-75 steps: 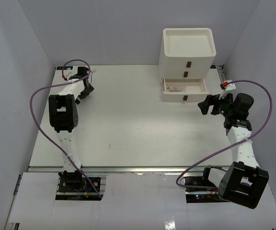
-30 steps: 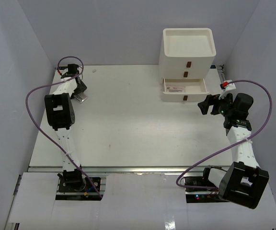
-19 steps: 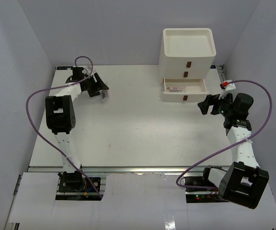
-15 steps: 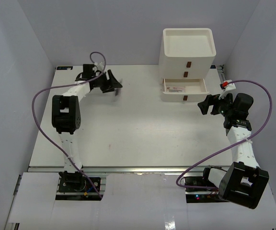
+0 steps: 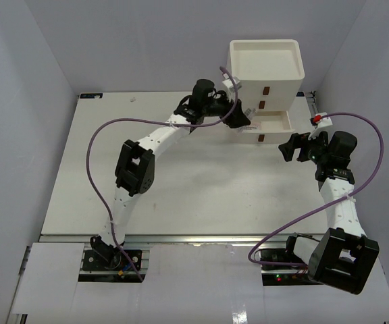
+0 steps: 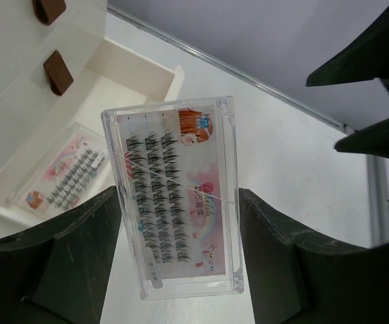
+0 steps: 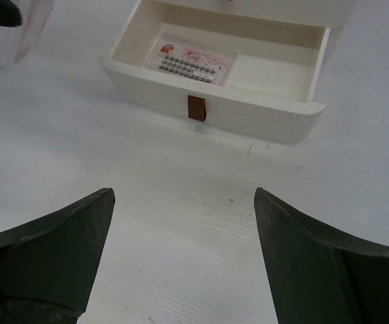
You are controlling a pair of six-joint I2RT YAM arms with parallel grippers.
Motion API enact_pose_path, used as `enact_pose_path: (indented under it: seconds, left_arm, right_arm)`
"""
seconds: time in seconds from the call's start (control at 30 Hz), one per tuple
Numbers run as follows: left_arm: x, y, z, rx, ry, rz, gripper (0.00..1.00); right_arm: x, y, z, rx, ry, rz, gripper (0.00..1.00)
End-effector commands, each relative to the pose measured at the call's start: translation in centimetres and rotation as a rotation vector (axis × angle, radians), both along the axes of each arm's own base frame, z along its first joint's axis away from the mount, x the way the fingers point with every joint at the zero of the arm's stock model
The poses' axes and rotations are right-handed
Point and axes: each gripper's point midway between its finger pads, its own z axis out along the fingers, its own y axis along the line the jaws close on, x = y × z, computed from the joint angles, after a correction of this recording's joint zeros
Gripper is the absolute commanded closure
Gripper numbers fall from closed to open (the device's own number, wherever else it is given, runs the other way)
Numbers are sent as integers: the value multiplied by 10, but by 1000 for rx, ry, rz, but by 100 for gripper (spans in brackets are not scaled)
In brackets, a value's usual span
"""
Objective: Organize the makeup
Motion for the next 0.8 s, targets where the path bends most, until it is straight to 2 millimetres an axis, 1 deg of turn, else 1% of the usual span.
enact_pose_path:
  seconds: [0.0, 0.03, 0.07, 0.13, 0.2, 0.33, 0.47, 0.67, 0.77]
  left_arm:
    - [30, -31, 33, -12, -367, 165, 100]
    - [33, -38, 33, -14, -416, 184, 100]
    - [36, -43, 29, -8, -453, 201, 100]
    - [42, -52, 28, -2, -562, 238, 100]
    - [47, -60, 34, -30, -640, 297, 100]
    - [63, -59, 27, -51, -706, 380, 100]
    - [72, -58, 15, -55, -792, 440, 86]
    - [85, -50, -5, -15, -838, 510, 76]
    - [84, -50, -15, 6, -845, 502, 63]
  right_arm:
    - [5, 1, 21, -14, -74, 13, 10]
    - [5, 1, 21, -15, -75, 12, 10]
    - [5, 0, 22, -15, -77, 11, 10]
    - [4, 0, 22, -16, -79, 11, 10]
    - [4, 0, 22, -16, -78, 12, 10]
    - [4, -1, 22, -15, -79, 10, 10]
    - [4, 0, 22, -12, -78, 14, 10]
    - [3, -1, 22, -9, -80, 13, 10]
    - [3, -2, 22, -6, -78, 12, 10]
